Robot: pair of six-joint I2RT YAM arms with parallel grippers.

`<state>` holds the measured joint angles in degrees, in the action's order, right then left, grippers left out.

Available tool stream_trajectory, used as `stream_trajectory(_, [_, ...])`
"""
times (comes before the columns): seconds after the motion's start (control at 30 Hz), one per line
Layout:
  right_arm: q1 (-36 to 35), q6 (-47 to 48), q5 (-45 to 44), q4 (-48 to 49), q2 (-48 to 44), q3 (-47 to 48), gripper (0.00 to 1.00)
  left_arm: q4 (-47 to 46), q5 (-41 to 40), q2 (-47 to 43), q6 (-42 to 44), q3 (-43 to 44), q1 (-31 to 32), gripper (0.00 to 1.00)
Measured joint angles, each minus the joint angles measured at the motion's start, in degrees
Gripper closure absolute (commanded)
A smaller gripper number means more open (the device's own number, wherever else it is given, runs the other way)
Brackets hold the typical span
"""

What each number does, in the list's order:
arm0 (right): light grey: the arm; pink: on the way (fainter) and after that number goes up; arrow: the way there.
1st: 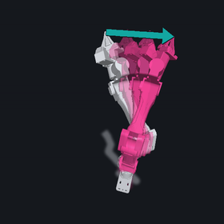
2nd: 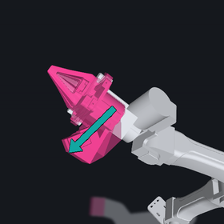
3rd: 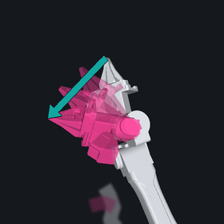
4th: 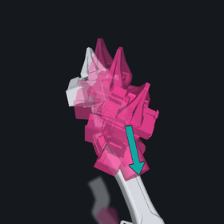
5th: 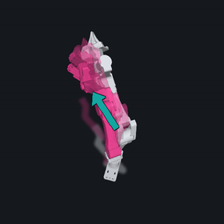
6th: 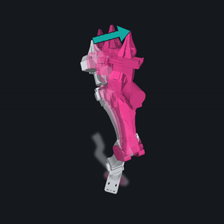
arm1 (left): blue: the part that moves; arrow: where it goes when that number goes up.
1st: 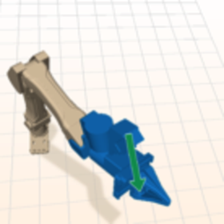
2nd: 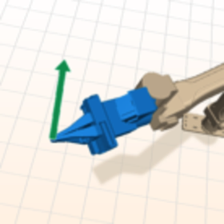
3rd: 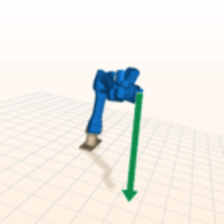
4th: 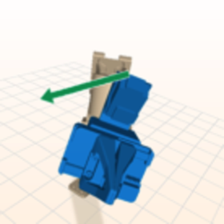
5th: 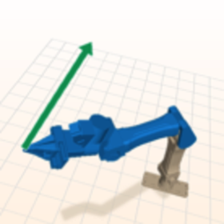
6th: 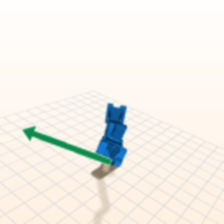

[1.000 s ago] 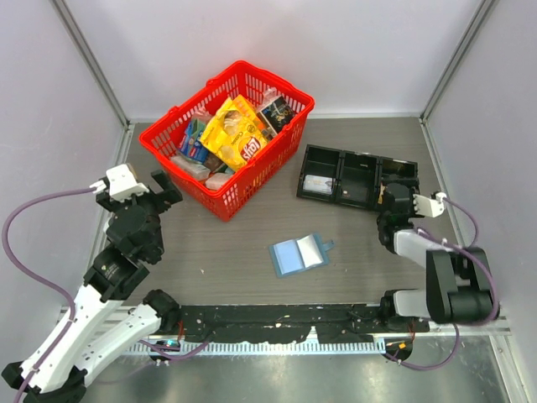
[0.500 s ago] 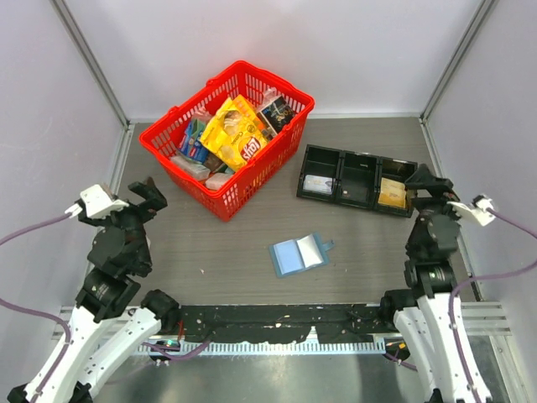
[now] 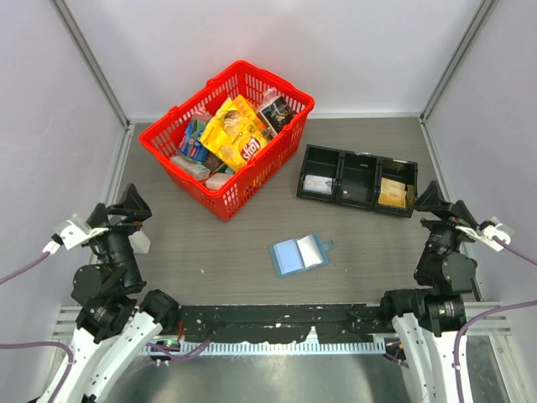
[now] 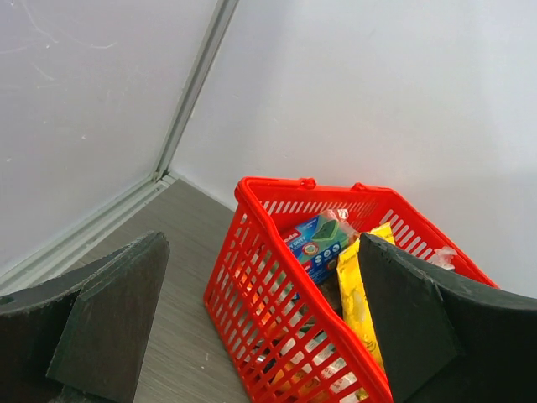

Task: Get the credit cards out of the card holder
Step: Reset both arms

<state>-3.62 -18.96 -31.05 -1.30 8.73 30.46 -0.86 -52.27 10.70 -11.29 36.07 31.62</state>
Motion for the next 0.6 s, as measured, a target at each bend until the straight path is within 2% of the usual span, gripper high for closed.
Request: stream_trajectory(0.6, [-0.02, 0.85, -0.81, -0.92, 2.19, -1.31, 0.14, -1.03, 4.33, 4.96, 1.05, -0.13, -0.13, 0.00])
